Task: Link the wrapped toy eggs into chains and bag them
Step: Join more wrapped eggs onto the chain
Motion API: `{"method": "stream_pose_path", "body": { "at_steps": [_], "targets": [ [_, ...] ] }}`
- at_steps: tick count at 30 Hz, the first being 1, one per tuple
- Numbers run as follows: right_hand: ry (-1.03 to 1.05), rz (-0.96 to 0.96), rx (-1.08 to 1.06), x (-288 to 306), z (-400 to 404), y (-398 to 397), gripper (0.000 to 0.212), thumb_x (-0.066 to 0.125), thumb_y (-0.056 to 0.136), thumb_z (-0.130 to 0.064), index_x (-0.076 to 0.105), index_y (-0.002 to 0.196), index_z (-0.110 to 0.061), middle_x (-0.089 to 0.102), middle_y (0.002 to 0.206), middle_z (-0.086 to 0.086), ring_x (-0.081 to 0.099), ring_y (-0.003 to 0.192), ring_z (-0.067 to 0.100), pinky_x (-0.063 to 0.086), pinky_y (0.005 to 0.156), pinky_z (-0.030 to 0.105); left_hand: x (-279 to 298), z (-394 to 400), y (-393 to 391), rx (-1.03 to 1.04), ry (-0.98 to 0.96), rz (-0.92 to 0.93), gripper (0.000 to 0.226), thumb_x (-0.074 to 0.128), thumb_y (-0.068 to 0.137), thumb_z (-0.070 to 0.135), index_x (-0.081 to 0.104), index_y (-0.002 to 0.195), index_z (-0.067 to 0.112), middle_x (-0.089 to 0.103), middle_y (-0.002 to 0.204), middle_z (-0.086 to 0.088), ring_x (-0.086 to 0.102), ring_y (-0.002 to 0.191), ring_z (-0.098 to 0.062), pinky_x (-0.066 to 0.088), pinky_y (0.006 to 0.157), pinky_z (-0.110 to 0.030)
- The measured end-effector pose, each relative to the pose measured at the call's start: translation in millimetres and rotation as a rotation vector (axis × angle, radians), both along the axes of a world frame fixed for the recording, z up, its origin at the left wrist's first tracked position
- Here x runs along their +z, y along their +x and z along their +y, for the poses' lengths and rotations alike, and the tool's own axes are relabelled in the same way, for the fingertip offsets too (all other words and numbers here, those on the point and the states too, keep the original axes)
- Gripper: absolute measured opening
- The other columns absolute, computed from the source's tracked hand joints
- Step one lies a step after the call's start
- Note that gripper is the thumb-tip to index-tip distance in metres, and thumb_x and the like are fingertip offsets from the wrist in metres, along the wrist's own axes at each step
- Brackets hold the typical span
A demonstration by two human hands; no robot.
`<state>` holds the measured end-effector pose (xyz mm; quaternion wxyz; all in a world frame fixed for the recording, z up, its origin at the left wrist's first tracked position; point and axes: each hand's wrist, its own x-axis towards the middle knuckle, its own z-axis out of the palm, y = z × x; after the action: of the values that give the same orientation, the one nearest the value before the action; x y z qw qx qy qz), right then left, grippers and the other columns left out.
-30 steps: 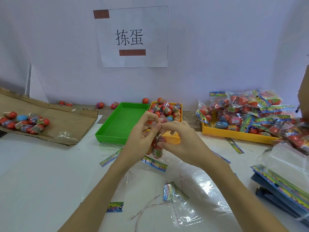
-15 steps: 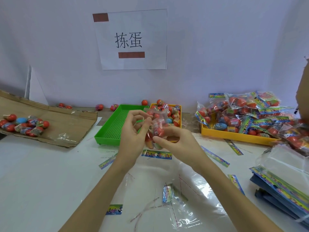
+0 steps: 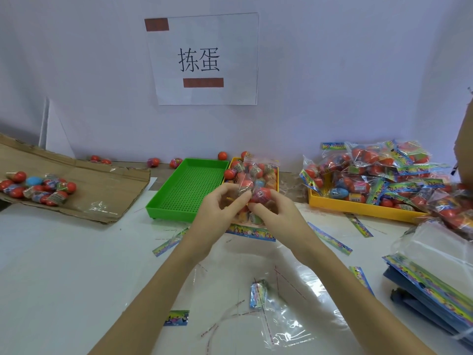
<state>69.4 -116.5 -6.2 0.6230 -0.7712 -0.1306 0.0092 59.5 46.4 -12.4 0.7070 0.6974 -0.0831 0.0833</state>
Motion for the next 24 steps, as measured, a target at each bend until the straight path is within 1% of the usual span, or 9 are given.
{"method": "stream_pose_path", "body": {
  "at_steps": [4, 6, 9, 11, 14, 17, 20, 22, 24],
  "targets": [
    [-0.102, -0.123, 0.043, -0.9, -0.6, -0.2, 0.008, 0.062, 0.099, -0.04, 0.065, 0.107, -0.042, 0.074, 0.094, -0.017, 0.071, 0.09, 0.005, 0.062, 0.085, 0.035, 2.1, 2.7, 2.1, -0.057, -0.067, 0.056, 0.023, 0.072, 0.096, 0.022, 0.07, 0.115, 0.01, 0.066, 0.105, -0.023, 0.062, 0.085, -0.03, 0.056, 0.076, -0.043],
    [-0.136, -0.174, 0.018, 0.1, -0.3, -2.7, 0.014, 0.062, 0.096, -0.041, 0.07, 0.105, -0.035, 0.075, 0.09, -0.009, 0.071, 0.086, 0.013, 0.061, 0.082, 0.044, 4.5, 4.7, 2.4, -0.092, -0.083, 0.049, 0.024, 0.071, 0.096, 0.016, 0.07, 0.12, 0.017, 0.065, 0.101, -0.019, 0.061, 0.074, -0.029, 0.056, 0.064, -0.035],
    [-0.155, -0.169, -0.016, -2.7, 1.1, -4.4, 0.017, 0.059, 0.092, -0.039, 0.07, 0.101, -0.031, 0.075, 0.089, -0.001, 0.07, 0.089, 0.024, 0.059, 0.083, 0.052, 5.6, 4.4, 0.5, -0.129, -0.093, 0.065, 0.021, 0.072, 0.09, 0.028, 0.073, 0.11, 0.024, 0.065, 0.097, -0.014, 0.062, 0.073, -0.026, 0.055, 0.058, -0.031],
    [-0.163, -0.12, -0.022, -5.0, 1.4, -2.9, 0.009, 0.059, 0.093, -0.035, 0.063, 0.1, -0.039, 0.074, 0.09, -0.004, 0.071, 0.088, 0.017, 0.062, 0.082, 0.045, 4.0, 2.9, 0.0, -0.099, -0.086, 0.057, 0.017, 0.073, 0.091, 0.036, 0.073, 0.103, 0.024, 0.066, 0.096, -0.01, 0.065, 0.074, -0.02, 0.055, 0.06, -0.031],
    [-0.088, 0.01, 0.026, -4.4, 2.1, -2.4, 0.008, 0.061, 0.099, -0.035, 0.056, 0.105, -0.038, 0.073, 0.097, -0.007, 0.072, 0.093, 0.015, 0.062, 0.079, 0.033, -1.2, 2.5, 3.5, 0.042, -0.036, 0.003, 0.009, 0.074, 0.097, 0.025, 0.071, 0.097, 0.016, 0.069, 0.091, -0.006, 0.065, 0.08, -0.015, 0.056, 0.071, -0.029],
    [-0.09, -0.06, -0.025, -0.2, 0.8, -3.2, 0.019, 0.064, 0.097, -0.044, 0.065, 0.103, -0.025, 0.074, 0.095, -0.005, 0.071, 0.091, 0.014, 0.062, 0.08, 0.036, -0.4, 4.6, 4.3, 0.096, -0.096, 0.014, 0.006, 0.07, 0.099, 0.014, 0.073, 0.095, 0.01, 0.076, 0.087, -0.003, 0.068, 0.076, -0.013, 0.058, 0.065, -0.026],
    [-0.107, -0.139, -0.085, 1.4, -1.1, -4.5, 0.018, 0.067, 0.097, -0.038, 0.073, 0.094, -0.022, 0.075, 0.086, -0.007, 0.07, 0.084, 0.008, 0.061, 0.079, 0.034, 2.2, 4.7, 1.9, 0.078, -0.129, 0.042, 0.014, 0.07, 0.098, 0.014, 0.076, 0.102, 0.003, 0.079, 0.101, -0.014, 0.071, 0.086, -0.018, 0.061, 0.073, -0.03],
    [-0.059, -0.078, -0.091, 1.1, -2.3, -3.4, 0.017, 0.065, 0.098, -0.035, 0.076, 0.092, -0.023, 0.076, 0.085, -0.008, 0.071, 0.084, 0.005, 0.061, 0.078, 0.03, 3.2, 2.7, 0.4, 0.064, -0.191, 0.075, 0.017, 0.069, 0.098, 0.012, 0.075, 0.107, -0.001, 0.078, 0.105, -0.015, 0.071, 0.09, -0.021, 0.061, 0.076, -0.032],
    [-0.001, 0.003, -0.068, 3.1, -2.2, -3.3, 0.021, 0.061, 0.102, -0.033, 0.078, 0.093, -0.024, 0.077, 0.086, -0.009, 0.071, 0.085, 0.004, 0.059, 0.077, 0.027, 6.0, 1.0, -1.2, 0.055, -0.302, 0.113, 0.017, 0.067, 0.099, 0.009, 0.072, 0.111, -0.002, 0.079, 0.104, -0.014, 0.073, 0.087, -0.02, 0.059, 0.066, -0.028]
  ]
}}
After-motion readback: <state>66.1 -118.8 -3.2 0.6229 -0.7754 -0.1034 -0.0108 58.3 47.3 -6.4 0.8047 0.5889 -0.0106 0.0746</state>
